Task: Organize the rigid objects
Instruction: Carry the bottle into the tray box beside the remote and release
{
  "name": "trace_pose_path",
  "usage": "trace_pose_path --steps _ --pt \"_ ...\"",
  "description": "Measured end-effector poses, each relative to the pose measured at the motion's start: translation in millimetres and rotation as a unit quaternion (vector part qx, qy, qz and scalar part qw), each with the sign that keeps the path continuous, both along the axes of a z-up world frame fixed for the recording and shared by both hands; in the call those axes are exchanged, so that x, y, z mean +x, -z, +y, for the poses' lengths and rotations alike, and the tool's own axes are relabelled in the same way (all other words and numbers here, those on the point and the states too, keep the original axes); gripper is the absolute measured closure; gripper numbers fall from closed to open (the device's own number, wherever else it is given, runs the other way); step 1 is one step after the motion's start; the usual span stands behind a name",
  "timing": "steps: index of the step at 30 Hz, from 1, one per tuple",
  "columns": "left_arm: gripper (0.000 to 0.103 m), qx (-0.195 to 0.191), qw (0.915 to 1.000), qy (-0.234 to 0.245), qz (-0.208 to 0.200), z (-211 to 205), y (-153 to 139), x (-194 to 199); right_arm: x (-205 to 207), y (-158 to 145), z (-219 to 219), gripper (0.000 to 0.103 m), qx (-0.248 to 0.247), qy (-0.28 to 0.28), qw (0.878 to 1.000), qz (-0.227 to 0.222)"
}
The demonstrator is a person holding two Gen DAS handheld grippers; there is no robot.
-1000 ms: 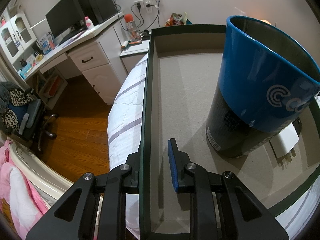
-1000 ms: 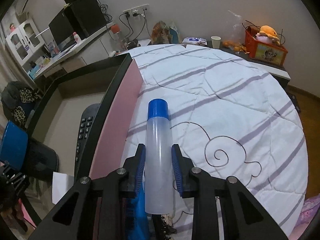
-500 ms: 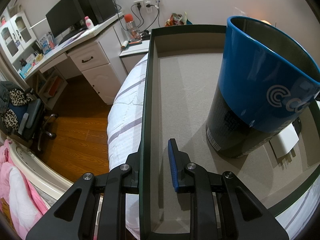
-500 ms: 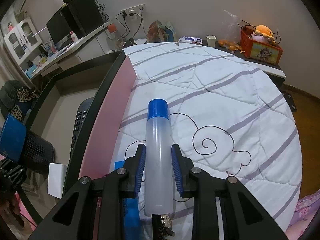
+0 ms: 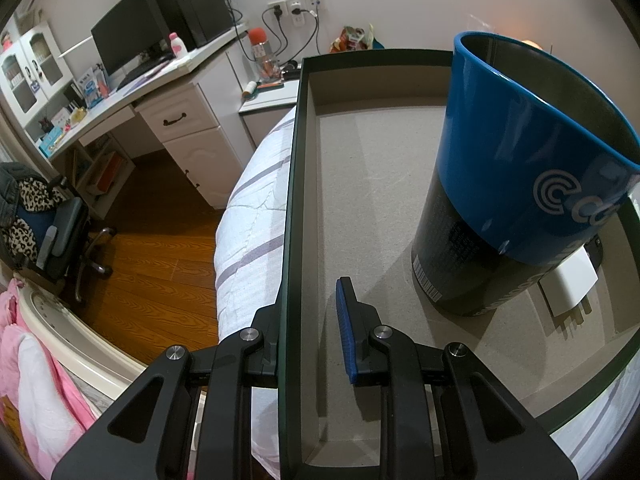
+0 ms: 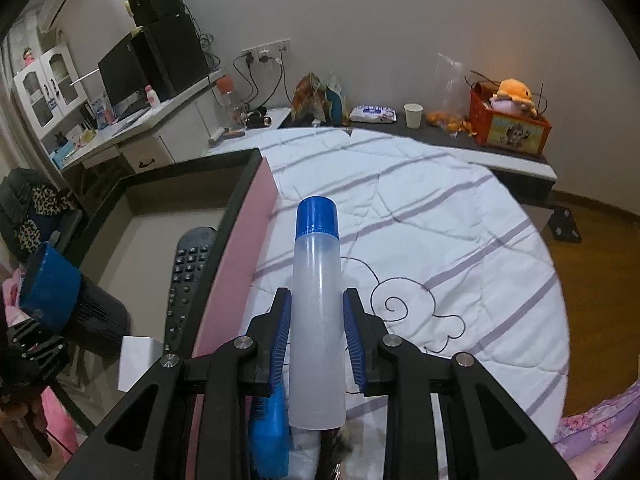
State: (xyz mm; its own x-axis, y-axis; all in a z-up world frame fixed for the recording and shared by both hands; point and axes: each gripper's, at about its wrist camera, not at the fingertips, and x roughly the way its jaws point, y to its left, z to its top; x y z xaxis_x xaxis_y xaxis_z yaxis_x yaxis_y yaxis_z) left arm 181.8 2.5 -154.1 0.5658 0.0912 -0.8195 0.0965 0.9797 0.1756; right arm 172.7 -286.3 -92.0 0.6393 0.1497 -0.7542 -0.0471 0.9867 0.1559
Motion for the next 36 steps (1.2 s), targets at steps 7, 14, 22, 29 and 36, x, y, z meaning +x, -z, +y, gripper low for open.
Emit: trace_pose_path --steps 7,14,22,29,36 --pt "0.084 -0.001 1.0000 0.001 0.001 0.1 0.1 0.0 -2.2 -13.3 10.1 0.076 -0.008 -0.005 1.000 -0.015" --pt "0.083 -0.002 1.0000 0.001 0.001 0.4 0.5 0.3 -6.3 -36.8 31.1 0.076 -0.018 -0.025 0.999 -0.044" --pt "0.084 -0.003 1.0000 0.001 0.001 0.3 1.0 0.2 0.8 -44.4 72.4 0.076 -0.028 -0.070 0.996 -0.048" --pt "0.084 -0.008 1.0000 0.003 0.000 2.5 2.5 1.1 9.1 -26.8 109.9 0.076 -0.030 -0.115 0.993 -0.021" --pt "0.084 -0.015 0.9999 0.006 0.000 6.1 3.1 1.4 19.1 -3.1 130.0 0.076 -0.037 -0.137 0.990 0.017"
